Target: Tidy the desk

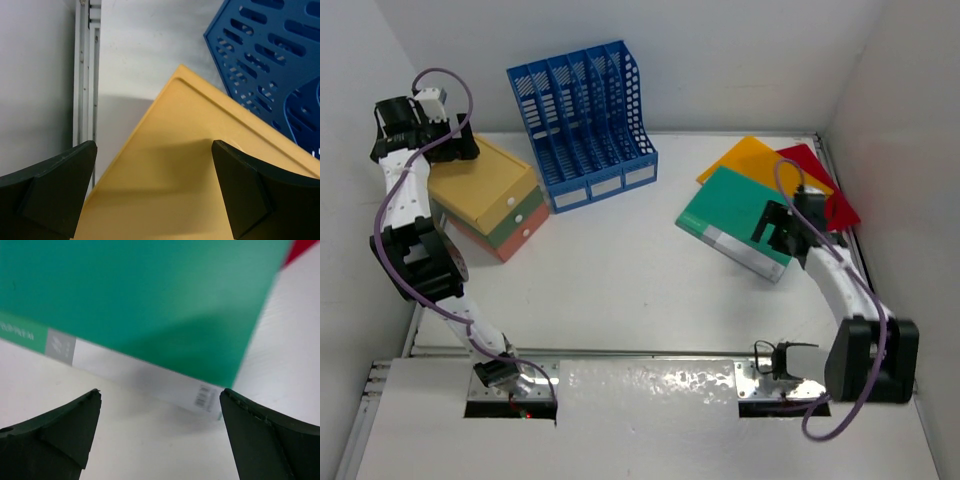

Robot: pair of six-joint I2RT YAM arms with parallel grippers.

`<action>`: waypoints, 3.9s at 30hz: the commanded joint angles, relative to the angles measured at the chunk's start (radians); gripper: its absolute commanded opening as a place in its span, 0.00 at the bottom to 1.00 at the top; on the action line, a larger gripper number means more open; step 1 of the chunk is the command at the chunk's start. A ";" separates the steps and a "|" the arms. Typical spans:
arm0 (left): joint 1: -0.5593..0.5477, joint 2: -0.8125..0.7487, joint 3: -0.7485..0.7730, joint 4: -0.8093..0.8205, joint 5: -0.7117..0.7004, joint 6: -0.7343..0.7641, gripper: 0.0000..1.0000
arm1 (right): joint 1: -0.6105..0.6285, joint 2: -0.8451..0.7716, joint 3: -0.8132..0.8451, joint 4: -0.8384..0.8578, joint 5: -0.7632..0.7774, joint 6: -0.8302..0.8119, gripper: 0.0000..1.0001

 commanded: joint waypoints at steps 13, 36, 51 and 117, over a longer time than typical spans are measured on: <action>-0.140 -0.312 -0.146 -0.013 0.041 0.087 1.00 | -0.371 -0.010 -0.296 0.364 -0.323 0.192 0.91; -0.367 -0.513 -0.234 -0.093 0.021 0.093 0.99 | -0.398 0.236 -0.508 0.875 -0.541 0.332 0.32; -1.170 -0.485 -0.585 0.269 -0.654 0.306 0.97 | -0.398 0.007 -0.475 0.748 -0.737 0.370 0.00; -1.221 0.208 -0.594 1.160 -0.617 1.386 0.00 | -0.369 -0.328 -0.297 0.097 -0.543 -0.018 0.33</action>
